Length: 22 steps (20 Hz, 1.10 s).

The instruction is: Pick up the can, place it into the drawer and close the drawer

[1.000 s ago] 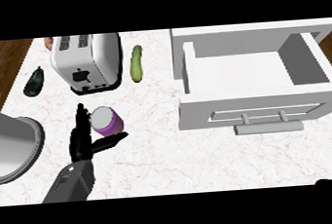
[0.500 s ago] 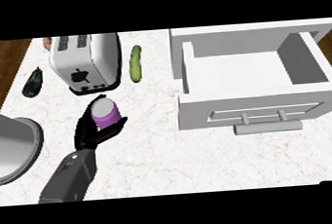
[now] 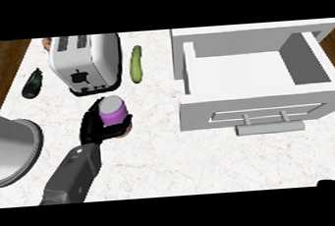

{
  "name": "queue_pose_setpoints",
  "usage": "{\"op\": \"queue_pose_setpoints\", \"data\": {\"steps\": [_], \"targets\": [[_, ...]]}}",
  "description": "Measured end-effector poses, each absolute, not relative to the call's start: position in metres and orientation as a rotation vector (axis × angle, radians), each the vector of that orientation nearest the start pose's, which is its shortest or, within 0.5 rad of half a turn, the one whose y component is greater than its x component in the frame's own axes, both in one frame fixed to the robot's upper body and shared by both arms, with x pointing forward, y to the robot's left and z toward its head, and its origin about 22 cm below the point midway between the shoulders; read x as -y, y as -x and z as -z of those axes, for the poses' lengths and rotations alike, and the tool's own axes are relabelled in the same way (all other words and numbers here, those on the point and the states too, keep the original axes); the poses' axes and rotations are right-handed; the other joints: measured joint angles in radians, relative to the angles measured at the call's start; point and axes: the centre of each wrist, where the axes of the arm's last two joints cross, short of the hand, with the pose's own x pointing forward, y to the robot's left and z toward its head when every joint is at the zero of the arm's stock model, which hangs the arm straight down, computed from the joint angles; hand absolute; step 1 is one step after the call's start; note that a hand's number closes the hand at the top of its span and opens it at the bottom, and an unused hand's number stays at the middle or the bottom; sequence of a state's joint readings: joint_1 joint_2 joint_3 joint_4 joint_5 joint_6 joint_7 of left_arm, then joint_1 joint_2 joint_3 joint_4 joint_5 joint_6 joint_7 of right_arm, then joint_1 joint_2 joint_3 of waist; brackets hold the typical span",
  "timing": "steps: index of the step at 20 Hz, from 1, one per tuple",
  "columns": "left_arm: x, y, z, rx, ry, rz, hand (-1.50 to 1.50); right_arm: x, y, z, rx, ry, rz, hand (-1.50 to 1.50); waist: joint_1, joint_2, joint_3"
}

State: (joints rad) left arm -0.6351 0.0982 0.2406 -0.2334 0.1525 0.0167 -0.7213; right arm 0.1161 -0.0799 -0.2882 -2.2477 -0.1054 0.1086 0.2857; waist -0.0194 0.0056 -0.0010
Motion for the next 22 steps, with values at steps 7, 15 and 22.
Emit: {"op": "queue_pose_setpoints", "data": {"steps": [7, 15, 22], "targets": [[-0.225, -0.331, 0.109, 1.580, 0.028, -0.112, 1.50, 0.300, -0.170, -0.143, 1.861, 0.239, 0.048, -1.50, 0.006, -0.002, 0.000], [-0.207, -0.360, 0.074, 1.620, 0.097, -0.081, 1.50, 0.304, -0.165, -0.141, 1.868, 0.269, 0.063, -1.50, 0.015, -0.007, 0.001], [-0.168, -0.389, 0.016, 1.671, 0.132, 0.013, 1.50, 0.302, -0.157, -0.140, 1.866, 0.290, 0.066, -1.50, 0.020, -0.011, 0.001]]}}
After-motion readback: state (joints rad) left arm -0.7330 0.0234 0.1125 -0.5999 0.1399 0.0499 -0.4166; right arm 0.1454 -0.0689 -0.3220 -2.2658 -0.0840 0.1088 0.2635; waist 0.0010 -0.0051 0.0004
